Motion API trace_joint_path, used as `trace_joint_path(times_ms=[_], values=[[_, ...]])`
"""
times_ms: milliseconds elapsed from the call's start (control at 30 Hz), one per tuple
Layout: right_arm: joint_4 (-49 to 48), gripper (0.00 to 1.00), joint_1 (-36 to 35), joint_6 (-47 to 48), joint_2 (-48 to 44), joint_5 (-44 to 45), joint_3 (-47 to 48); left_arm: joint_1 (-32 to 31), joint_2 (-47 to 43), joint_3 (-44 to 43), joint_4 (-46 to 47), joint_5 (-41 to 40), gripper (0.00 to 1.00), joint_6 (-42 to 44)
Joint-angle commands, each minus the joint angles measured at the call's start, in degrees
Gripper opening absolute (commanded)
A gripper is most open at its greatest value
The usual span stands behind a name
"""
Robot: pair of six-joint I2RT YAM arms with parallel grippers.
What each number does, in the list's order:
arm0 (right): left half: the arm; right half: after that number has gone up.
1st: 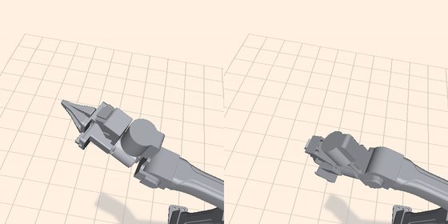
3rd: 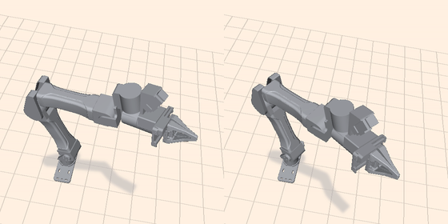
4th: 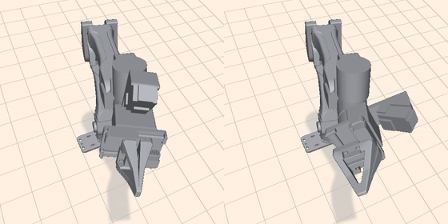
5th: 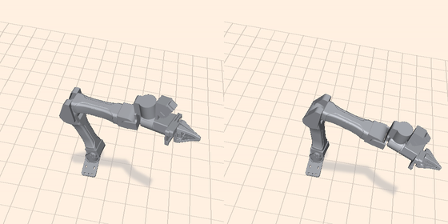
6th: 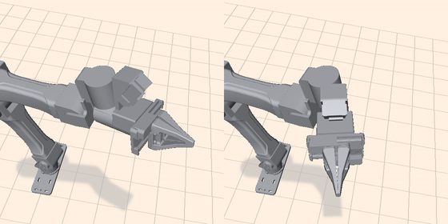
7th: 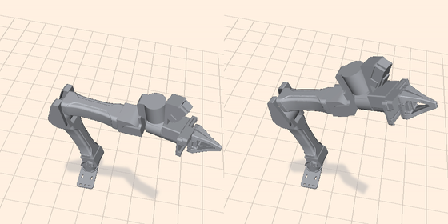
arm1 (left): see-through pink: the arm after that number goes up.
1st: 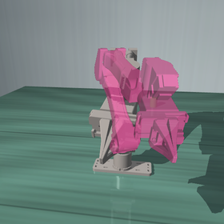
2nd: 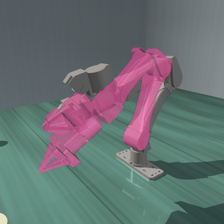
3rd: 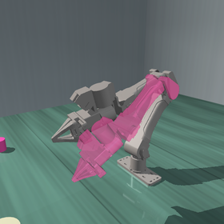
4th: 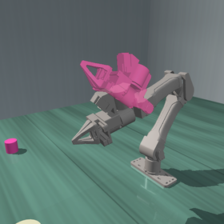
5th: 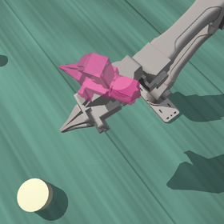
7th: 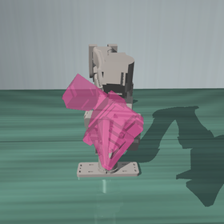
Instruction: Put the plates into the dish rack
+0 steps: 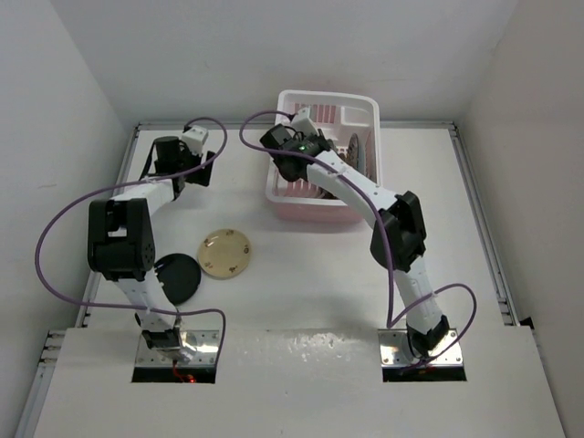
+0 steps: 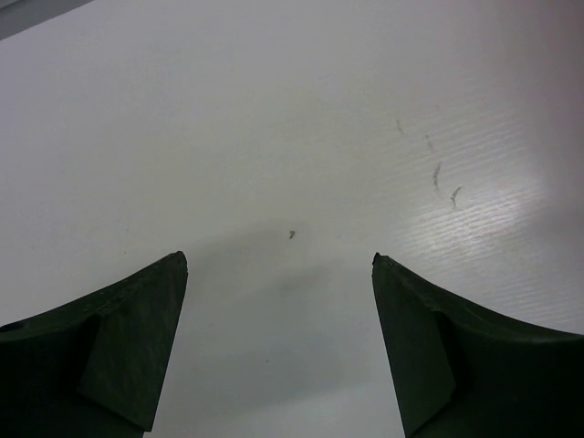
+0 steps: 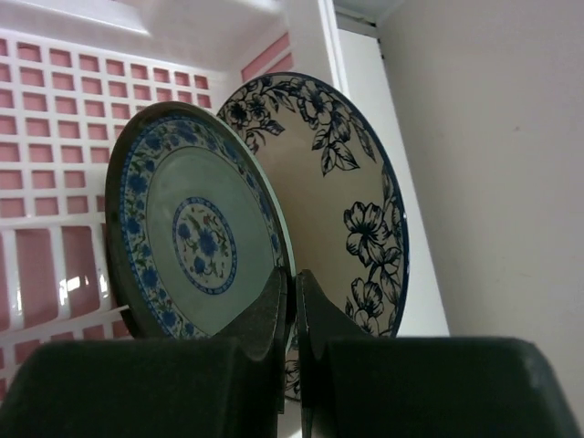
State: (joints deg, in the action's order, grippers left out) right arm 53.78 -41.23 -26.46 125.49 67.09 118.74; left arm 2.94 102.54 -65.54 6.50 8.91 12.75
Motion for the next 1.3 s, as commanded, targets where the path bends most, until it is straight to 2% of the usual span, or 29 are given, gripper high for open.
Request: trace_joint_path(times_ms=[0,133,333,633,733,1000,1067,1100,1200,1233,1267], values=[[-0.2,0.00,-0.7,0.2,-1.4,8.7,1.8,1.8,0.7,-1.8,2.9,-0.2,0.86,0.3],[-0.3,0.00,-1.2,0.5,0.1,8.1,1.7,2.9,0.7,-0.6,2.9,1.7,0.86,-0.3],[0.6,0.00,-2.2,2.8,3.8,12.4,2.1,5.0,0.2,1.8,4.8,1.7,0.86,-0.3],[-6.5,0.00,-2.8,11.1,8.0,15.3,1.0,5.6,-0.9,4.3,7.1,2.9,0.86,-0.3],[-3.5,0.00,-2.9,8.6,9.0,14.2,0.7,5.6,-1.4,4.8,7.1,2.9,0.86,-0.3],[8.0,0.00,-2.9,-2.3,11.0,2.4,3.3,5.6,-1.9,4.8,5.5,2.9,0.86,-0.3],[8.3,0.05,-3.1,-2.9,10.7,0.9,3.2,5.6,-2.4,4.8,5.5,2.9,0.86,-0.3],[8.2,0.13,-3.0,-3.2,10.0,-0.4,3.0,5.6,-2.4,4.8,5.5,2.9,0.86,-0.3],[6.6,0.29,-3.1,-3.5,7.6,-2.0,1.0,5.1,-2.4,4.3,3.5,4.5,0.86,0.9],[5.8,0.36,-2.9,-3.3,6.9,-2.5,0.7,5.1,-2.4,3.7,2.6,9.6,0.87,2.6],[4.7,0.39,-3.1,-3.2,5.0,-3.7,0.1,5.1,-3.0,2.7,1.2,13.0,0.87,4.2]])
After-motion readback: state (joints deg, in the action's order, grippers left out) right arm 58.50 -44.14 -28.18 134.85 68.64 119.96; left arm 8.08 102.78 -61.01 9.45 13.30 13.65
